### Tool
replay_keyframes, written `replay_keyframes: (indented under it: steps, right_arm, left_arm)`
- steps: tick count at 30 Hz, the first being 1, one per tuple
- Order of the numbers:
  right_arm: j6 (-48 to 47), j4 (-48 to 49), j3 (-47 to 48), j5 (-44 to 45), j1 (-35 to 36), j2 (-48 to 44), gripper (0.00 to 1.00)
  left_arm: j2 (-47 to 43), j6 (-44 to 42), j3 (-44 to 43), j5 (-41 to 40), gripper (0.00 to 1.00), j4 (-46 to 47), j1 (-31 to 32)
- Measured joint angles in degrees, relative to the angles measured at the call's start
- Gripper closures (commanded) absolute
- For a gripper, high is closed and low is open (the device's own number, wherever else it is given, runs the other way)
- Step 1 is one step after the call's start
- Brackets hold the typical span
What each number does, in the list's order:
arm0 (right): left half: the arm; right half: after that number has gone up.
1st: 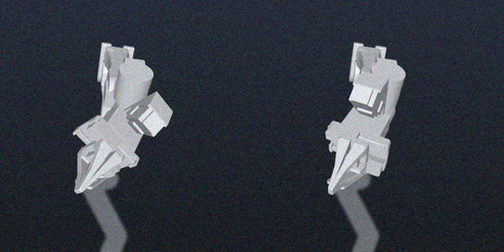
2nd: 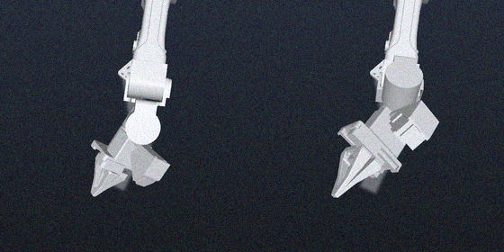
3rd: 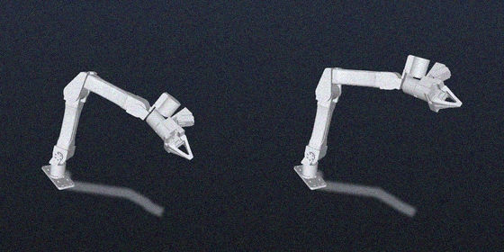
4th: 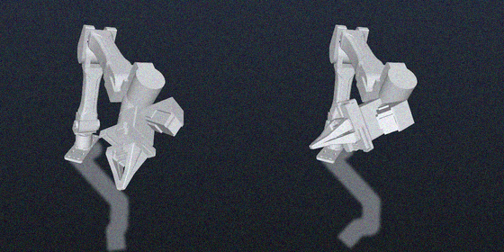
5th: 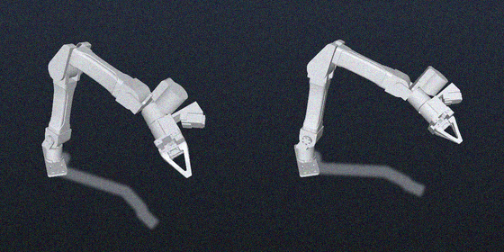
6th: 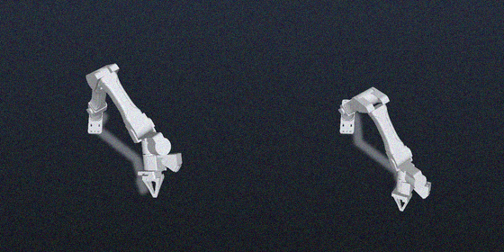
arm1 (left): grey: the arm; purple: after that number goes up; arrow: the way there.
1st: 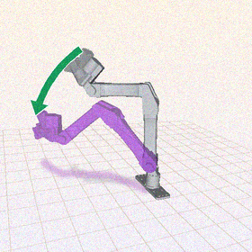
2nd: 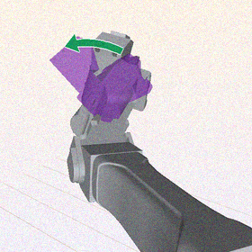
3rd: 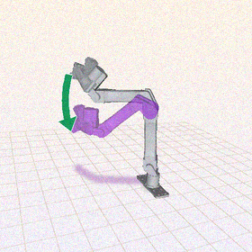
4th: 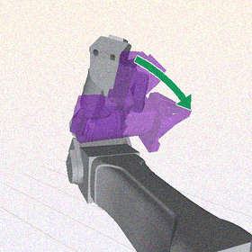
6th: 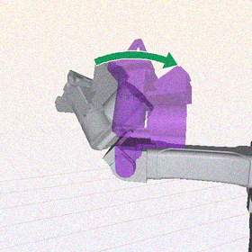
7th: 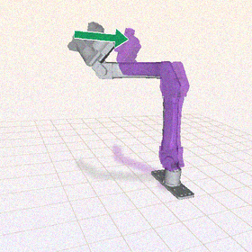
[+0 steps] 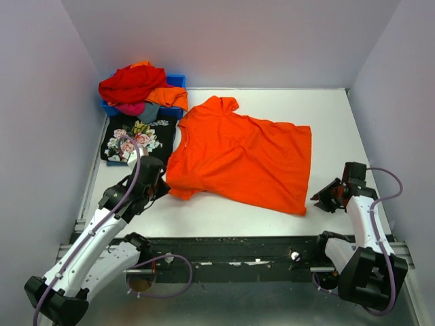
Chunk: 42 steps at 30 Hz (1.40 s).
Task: Fold and stack the t-shirts
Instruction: Flatten out the tshirt
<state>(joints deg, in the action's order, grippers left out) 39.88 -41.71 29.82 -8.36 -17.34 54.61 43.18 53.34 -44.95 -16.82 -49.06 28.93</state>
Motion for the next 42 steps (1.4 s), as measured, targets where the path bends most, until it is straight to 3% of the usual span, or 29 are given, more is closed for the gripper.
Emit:
replay_keyframes:
  steps: [3, 7, 17, 20, 22, 23, 28, 42]
  right_arm:
    - [-0.3, -0.3, -0.1, -1.0, 0.8, -1.3, 0.57]
    - [-0.3, -1.5, -0.1, -1.5, 2.6, -4.2, 0.62]
    - [0.9, -3.4, -1.7, -2.0, 6.1, -6.1, 0.64]
    - [1.5, -2.8, -2.3, -2.2, 7.0, -4.5, 0.76]
    - [1.8, -2.0, -2.8, -2.8, 7.6, -3.0, 0.97]
    - [2.1, -1.7, -2.9, -3.1, 7.8, -2.2, 0.99]
    - [2.6, -1.3, -2.1, -3.2, 8.3, 0.7, 0.99]
    - [2.7, 2.8, 12.1, 0.3, 8.3, 16.5, 0.99]
  left_arm:
    - [0.1, 0.0, 0.7, 1.0, 0.87, 0.2, -0.1]
    - [1.2, -0.2, 1.5, 1.3, 0.87, 0.8, -0.1]
    - [5.0, -1.7, 0.7, 1.2, 0.87, 3.8, -1.6]
    - [5.3, -2.2, -0.2, 1.3, 0.87, 4.5, -2.1]
    - [5.5, -2.6, -0.7, 1.2, 0.87, 5.1, -2.6]
    - [5.5, -2.7, -0.8, 1.2, 0.87, 5.4, -2.8]
    - [6.6, -3.0, -1.4, 1.5, 0.87, 6.5, -4.2]
    - [15.0, -4.8, -4.5, 1.9, 0.87, 11.3, -9.7]
